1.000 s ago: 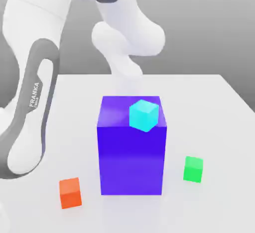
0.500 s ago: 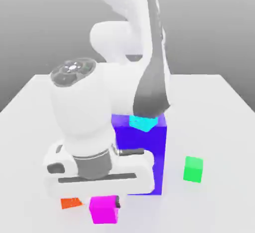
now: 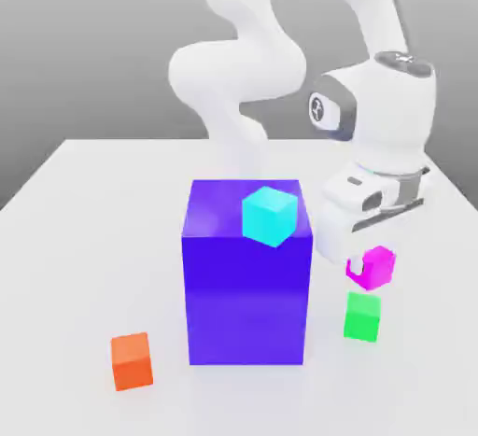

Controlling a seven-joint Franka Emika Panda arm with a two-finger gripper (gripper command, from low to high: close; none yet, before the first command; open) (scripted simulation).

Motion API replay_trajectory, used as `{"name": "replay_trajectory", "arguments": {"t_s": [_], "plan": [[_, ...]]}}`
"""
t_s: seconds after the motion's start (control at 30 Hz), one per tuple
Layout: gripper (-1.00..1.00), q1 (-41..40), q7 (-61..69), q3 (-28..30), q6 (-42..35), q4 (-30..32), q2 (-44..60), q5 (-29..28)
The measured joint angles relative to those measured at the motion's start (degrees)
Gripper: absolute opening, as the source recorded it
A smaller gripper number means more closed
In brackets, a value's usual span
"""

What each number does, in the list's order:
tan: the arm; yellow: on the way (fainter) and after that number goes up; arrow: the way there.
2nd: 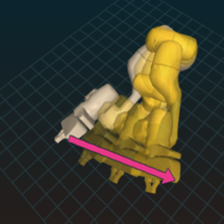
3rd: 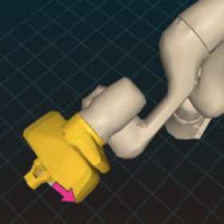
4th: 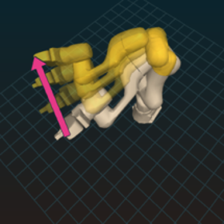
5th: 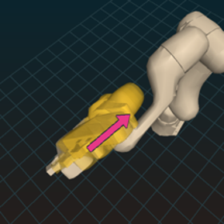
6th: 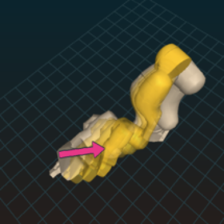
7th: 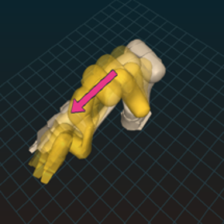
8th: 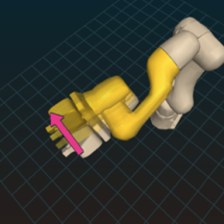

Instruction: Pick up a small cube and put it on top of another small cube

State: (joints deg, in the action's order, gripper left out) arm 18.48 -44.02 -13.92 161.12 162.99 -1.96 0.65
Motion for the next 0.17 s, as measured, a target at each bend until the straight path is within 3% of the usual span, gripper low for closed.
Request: {"name": "replay_trajectory", "arguments": {"t_s": [0.07,0.1,0.17], "plan": [[-1.00,-0.12,-2.28,0.66,3.75,-0.11,3.99,-3.22],[1.00,0.15,-3.33,1.22,5.33,-0.17,5.69,-4.71],[1.00,0.14,-3.33,1.22,5.33,-0.17,5.69,-4.71]]}}
